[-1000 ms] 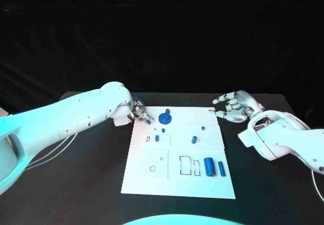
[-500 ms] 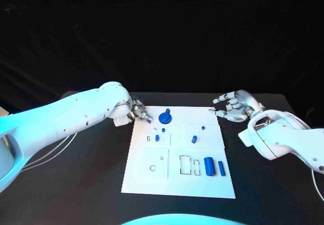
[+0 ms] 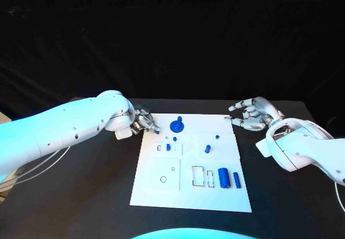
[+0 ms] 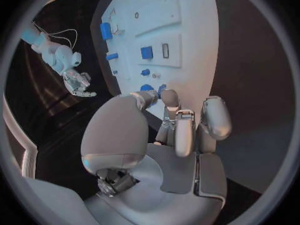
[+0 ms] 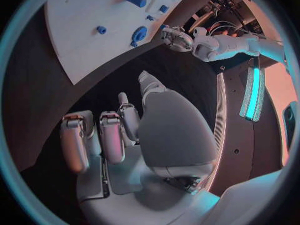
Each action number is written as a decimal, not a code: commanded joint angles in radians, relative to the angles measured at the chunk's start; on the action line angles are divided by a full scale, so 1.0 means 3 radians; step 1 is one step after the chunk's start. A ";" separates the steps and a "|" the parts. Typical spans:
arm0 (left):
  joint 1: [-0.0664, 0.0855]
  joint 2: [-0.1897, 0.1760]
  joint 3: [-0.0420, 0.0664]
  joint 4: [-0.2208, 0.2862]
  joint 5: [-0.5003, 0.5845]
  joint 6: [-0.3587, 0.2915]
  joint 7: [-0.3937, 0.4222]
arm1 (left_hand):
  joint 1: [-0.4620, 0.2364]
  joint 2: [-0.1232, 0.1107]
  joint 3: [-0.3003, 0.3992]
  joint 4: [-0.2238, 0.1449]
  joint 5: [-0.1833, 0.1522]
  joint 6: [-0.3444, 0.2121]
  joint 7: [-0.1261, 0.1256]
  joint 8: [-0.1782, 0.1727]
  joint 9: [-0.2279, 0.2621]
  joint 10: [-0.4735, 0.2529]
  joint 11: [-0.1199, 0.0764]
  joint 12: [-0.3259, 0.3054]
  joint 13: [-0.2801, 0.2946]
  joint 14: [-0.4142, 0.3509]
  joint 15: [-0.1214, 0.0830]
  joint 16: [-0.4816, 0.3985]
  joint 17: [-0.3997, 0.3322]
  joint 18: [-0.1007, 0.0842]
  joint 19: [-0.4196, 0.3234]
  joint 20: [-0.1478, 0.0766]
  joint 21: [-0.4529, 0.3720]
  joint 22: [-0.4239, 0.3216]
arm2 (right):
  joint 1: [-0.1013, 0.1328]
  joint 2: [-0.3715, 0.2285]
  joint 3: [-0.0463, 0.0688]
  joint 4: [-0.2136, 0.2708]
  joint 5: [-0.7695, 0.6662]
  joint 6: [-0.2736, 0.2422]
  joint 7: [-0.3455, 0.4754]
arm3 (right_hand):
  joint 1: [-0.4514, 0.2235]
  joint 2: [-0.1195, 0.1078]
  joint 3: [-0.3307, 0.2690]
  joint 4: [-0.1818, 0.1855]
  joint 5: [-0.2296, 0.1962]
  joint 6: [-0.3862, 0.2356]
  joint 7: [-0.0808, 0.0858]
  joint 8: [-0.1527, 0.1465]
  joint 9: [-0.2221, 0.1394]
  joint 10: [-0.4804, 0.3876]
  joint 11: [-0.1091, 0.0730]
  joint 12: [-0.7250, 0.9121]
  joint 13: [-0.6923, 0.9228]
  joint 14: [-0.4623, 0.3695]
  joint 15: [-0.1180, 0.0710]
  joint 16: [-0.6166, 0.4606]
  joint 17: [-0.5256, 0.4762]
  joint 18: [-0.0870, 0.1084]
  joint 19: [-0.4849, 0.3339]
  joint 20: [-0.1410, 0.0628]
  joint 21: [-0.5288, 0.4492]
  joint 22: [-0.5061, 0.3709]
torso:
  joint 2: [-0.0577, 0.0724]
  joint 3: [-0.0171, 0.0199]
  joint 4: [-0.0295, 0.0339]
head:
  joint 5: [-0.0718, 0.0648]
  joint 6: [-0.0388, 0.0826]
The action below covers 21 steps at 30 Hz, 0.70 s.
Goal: Assemble the parts on the task board
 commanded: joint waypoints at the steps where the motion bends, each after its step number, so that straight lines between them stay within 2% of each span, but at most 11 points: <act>1: -0.0027 -0.0107 -0.0001 0.0206 0.0037 -0.0123 0.0114 | -0.0067 -0.0015 0.0614 -0.0592 0.0027 0.0036 -0.0023 0.0014 0.0000 0.0035 -0.0004 0.0019 0.0018 0.0296 -0.0015 0.0025 0.0675 0.0016 0.0029 -0.0007 0.0029 0.0025 | -0.0002 -0.0010 -0.0001 0.0014 -0.0015 0.0038 0.0018 | -0.0017 0.0009 0.0015 0.0003 0.0010 -0.0018 -0.0006 0.0023 -0.0006 0.0013 -0.0015 -0.0002 0.0178 0.0286 -0.0014 -0.0015 0.0638 -0.0034 0.0322 -0.0014 -0.0003 0.0853 | 0.0000 -0.0001 0.0005 | 0.0002 -0.0006; 2: -0.0029 -0.0116 -0.0001 0.0221 0.0032 -0.0127 0.0117 | -0.0068 -0.0015 0.0616 -0.0593 0.0027 0.0037 -0.0024 0.0014 0.0000 0.0037 -0.0004 0.0020 0.0020 0.0296 -0.0015 0.0025 0.0675 0.0016 0.0029 -0.0007 0.0029 0.0026 | -0.0002 -0.0011 -0.0001 0.0014 -0.0015 0.0038 0.0018 | -0.0017 0.0009 0.0015 0.0003 0.0010 -0.0018 -0.0006 0.0023 -0.0006 0.0013 -0.0015 -0.0002 0.0178 0.0286 -0.0014 -0.0015 0.0638 -0.0034 0.0322 -0.0014 -0.0003 0.0853 | 0.0000 -0.0001 0.0006 | 0.0002 -0.0006; 7: -0.0092 -0.0317 -0.0003 0.0546 -0.0161 -0.0243 0.0176 | -0.0119 -0.0043 0.0691 -0.0652 0.0041 0.0069 -0.0031 0.0011 -0.0008 0.0082 -0.0013 0.0051 0.0070 0.0306 -0.0022 0.0038 0.0706 0.0005 0.0064 -0.0013 0.0059 0.0082 | -0.0004 -0.0023 -0.0002 0.0027 -0.0015 0.0038 0.0017 | -0.0017 0.0009 0.0015 0.0003 0.0010 -0.0018 -0.0006 0.0023 -0.0006 0.0013 -0.0015 -0.0002 0.0178 0.0286 -0.0014 -0.0015 0.0638 -0.0034 0.0322 -0.0014 -0.0003 0.0853 | -0.0002 -0.0006 0.0008 | 0.0013 -0.0014; 11: -0.0137 -0.0415 -0.0004 0.0701 -0.0283 -0.0324 0.0199 | -0.0143 -0.0057 0.0727 -0.0678 0.0048 0.0088 -0.0036 0.0008 -0.0012 0.0104 -0.0017 0.0065 0.0091 0.0310 -0.0026 0.0045 0.0723 -0.0001 0.0082 -0.0017 0.0074 0.0112 | -0.0006 -0.0027 -0.0003 0.0031 -0.0015 0.0039 0.0017 | -0.0017 0.0009 0.0015 0.0003 0.0010 -0.0018 -0.0006 0.0023 -0.0006 0.0013 -0.0015 -0.0002 0.0178 0.0286 -0.0014 -0.0015 0.0638 -0.0034 0.0322 -0.0014 -0.0003 0.0853 | -0.0001 -0.0005 0.0007 | 0.0026 -0.0014; 16: -0.0177 -0.0462 -0.0009 0.0806 -0.0387 -0.0389 0.0212 | -0.0162 -0.0067 0.0753 -0.0695 0.0057 0.0102 -0.0039 0.0006 -0.0016 0.0121 -0.0021 0.0075 0.0108 0.0313 -0.0030 0.0048 0.0730 -0.0005 0.0096 -0.0020 0.0086 0.0135 | -0.0010 -0.0027 -0.0004 0.0034 -0.0015 0.0039 0.0017 | -0.0017 0.0009 0.0015 0.0003 0.0010 -0.0018 -0.0006 0.0023 -0.0006 0.0013 -0.0015 -0.0002 0.0178 0.0286 -0.0014 -0.0015 0.0638 -0.0034 0.0322 -0.0014 -0.0003 0.0853 | 0.0001 -0.0008 0.0004 | 0.0044 -0.0014; 21: -0.0196 -0.0463 -0.0024 0.0849 -0.0457 -0.0414 0.0218 | -0.0171 -0.0072 0.0765 -0.0703 0.0060 0.0109 -0.0041 0.0004 -0.0017 0.0129 -0.0023 0.0081 0.0119 0.0314 -0.0031 0.0049 0.0734 -0.0006 0.0098 -0.0021 0.0089 0.0139 | -0.0015 -0.0024 -0.0004 0.0033 -0.0015 0.0041 0.0018 | -0.0016 0.0008 0.0017 0.0003 0.0014 -0.0017 -0.0007 0.0026 -0.0007 0.0013 -0.0016 -0.0002 0.0178 0.0285 -0.0015 -0.0017 0.0635 -0.0033 0.0320 -0.0015 -0.0006 0.0852 | 0.0003 -0.0006 -0.0003 | 0.0053 -0.0022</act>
